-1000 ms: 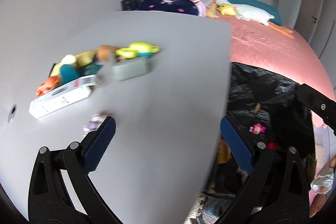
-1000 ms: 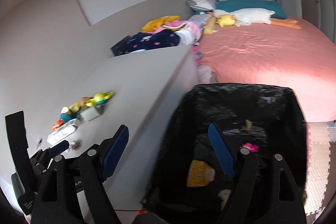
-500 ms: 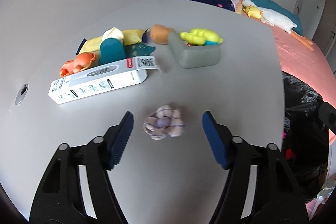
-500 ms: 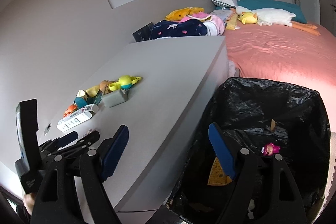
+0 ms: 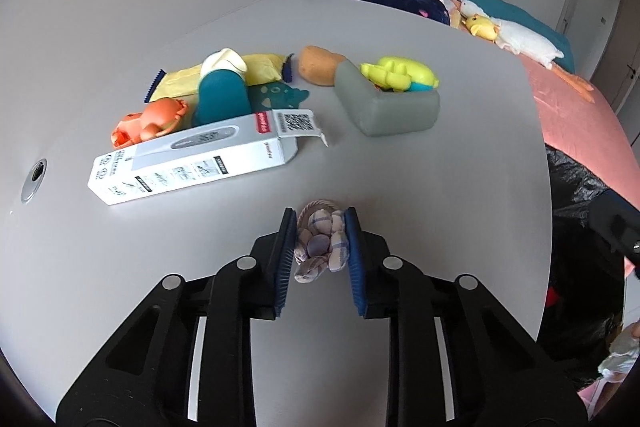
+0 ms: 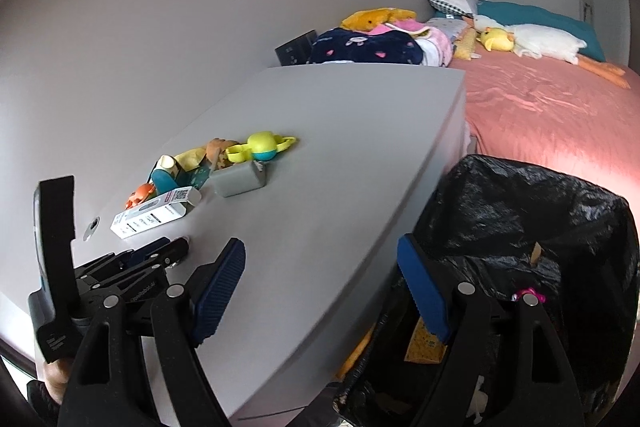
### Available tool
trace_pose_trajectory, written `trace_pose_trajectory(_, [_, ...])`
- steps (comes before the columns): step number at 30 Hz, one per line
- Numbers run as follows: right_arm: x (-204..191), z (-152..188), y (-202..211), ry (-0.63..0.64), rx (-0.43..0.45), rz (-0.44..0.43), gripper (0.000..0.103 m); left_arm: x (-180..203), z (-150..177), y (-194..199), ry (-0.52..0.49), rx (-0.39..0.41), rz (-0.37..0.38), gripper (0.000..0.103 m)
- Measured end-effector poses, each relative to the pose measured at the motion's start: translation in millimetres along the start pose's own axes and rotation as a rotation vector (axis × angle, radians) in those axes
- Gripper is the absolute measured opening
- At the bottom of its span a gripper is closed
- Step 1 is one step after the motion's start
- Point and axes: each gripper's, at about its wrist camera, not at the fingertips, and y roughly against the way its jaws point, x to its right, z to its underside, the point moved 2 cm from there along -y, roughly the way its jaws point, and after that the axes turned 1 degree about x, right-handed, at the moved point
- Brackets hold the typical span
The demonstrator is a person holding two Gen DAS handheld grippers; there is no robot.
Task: Collect trash
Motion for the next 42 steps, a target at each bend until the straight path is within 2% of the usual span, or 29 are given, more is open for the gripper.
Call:
trace_pose_trajectory(18, [-85.9,-38.4,-72.4,0.209,-0.095,-0.071,0.078,-54.1,-11.2,10.4,0.15,0.004,-0.036,0.023])
trace_pose_trajectory(25, [-120.7,-54.2,-96.1,0.311,-0.12,-0.1,0.06,-70.4,-10.8,13.1,0.18,0.008,-0.054,0.023])
trace_pose_trajectory(26, [-124.4,-55.7,-100.1,0.319,-0.127,-0.105,0.055,-73.4,-10.8,13.2,0.188,0.007,-0.058,0.023])
trace_pose_trajectory(30, [-134.8,-60.0,-120.9,0.346,-0.165,-0.086,0.044,-78.8,-10.2,13.0,0.201,0.005,-0.062,0.023])
trace_pose_trajectory(33, [-135.7,-60.4,-136.1,0.346,-0.19,-0.061,0.038,-81.4,-10.8,13.6,0.21,0.006,-0.064,0.023])
trace_pose_trajectory(37, [-135.6,-60.2,-146.3,0.353,-0.205,-0.042,0.037,-83.1,-10.7,13.2,0.214,0.002,-0.062,0.023])
trace_pose_trajectory(40, [-137.0,-59.6,-153.2,0.37,-0.218,-0.023,0.032,-82.5,-11.4,12.4,0.215,0.001,-0.06,0.023])
trace_pose_trajectory(41, [-137.1,-59.4,-154.1,0.374,-0.22,-0.017,0.028,-82.3,-11.8,12.9,0.215,0.002,-0.06,0.023])
trace_pose_trajectory(42, [-135.9,-60.5,-154.3,0.373,-0.22,-0.011,0.018,-82.3,-12.0,12.8,0.215,0.002,-0.059,0.023])
